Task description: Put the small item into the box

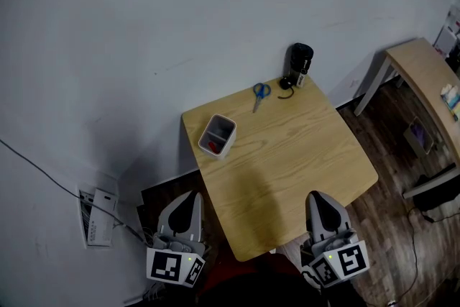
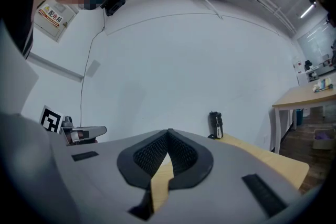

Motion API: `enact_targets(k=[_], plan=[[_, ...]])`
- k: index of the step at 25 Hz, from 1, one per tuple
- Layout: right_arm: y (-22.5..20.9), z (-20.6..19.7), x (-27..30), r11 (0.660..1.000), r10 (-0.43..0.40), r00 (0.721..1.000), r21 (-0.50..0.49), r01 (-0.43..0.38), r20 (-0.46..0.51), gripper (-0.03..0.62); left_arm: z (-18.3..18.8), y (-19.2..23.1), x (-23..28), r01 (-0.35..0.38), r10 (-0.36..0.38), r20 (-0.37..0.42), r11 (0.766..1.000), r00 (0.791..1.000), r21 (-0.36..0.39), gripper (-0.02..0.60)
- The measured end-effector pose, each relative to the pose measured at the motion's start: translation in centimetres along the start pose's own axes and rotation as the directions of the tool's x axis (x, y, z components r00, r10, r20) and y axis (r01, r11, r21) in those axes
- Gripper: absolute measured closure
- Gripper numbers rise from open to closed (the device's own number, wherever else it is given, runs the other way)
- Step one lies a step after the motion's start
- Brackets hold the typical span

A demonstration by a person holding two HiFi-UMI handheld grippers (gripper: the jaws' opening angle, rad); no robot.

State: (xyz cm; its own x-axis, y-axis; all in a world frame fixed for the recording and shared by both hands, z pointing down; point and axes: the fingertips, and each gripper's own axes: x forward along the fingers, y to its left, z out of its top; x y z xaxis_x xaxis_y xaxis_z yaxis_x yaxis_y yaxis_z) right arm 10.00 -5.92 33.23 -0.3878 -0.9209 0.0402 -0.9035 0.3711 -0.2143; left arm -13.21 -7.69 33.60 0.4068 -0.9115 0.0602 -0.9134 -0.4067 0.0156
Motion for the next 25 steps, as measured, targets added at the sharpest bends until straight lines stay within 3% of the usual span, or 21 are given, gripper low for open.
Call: enact_targets(k=[5, 7, 10, 12, 15, 18, 25], plan=[[-0.9, -0.4, -0.5, 0.997, -0.079, 0.997, -0.002, 0.079, 0.021, 0.586, -3.1, 2.2, 2.6, 0.047, -0.038, -0.140, 0.997, 0.989, 0.057, 0.578], [-1.1, -0.7, -0.5, 0.994, -0.113, 0.993, 0.002, 0.113, 0.022, 0.586, -5.2, 2.4, 4.8, 0.107, -0.081, -0.228, 0.989, 0.970, 0.103, 0.562], [-1.4, -1.4, -0.2, 0.985, -0.173, 0.985, 0.020, 0.173, 0.007, 0.586, -7.8, 2.4, 8.6, 0.203, -0.147, -0.337, 0.969, 0.930, 0.138, 0.482], [-1.7, -2.0, 0.0, 0.977, -0.210, 0.978, 0.024, 0.211, -0.010, 0.586, -9.2, 2.6, 11.0, 0.247, -0.172, -0.383, 0.957, 0.908, 0.155, 0.476], [-1.8, -2.6, 0.4, 0.970, -0.243, 0.969, 0.022, 0.244, -0.031, 0.586, -10.2, 2.9, 13.3, 0.285, -0.204, -0.402, 0.946, 0.893, 0.152, 0.472], [-1.7, -2.9, 1.3, 0.966, -0.256, 0.966, 0.028, 0.257, -0.037, 0.586, -9.9, 3.1, 13.8, 0.295, -0.224, -0.378, 0.945, 0.898, 0.139, 0.474], [-0.5, -3.1, 4.4, 0.979, -0.204, 0.977, 0.002, 0.205, -0.056, 0.586, -10.9, 4.0, 13.1, 0.287, -0.228, -0.392, 0.953, 0.891, 0.099, 0.474]])
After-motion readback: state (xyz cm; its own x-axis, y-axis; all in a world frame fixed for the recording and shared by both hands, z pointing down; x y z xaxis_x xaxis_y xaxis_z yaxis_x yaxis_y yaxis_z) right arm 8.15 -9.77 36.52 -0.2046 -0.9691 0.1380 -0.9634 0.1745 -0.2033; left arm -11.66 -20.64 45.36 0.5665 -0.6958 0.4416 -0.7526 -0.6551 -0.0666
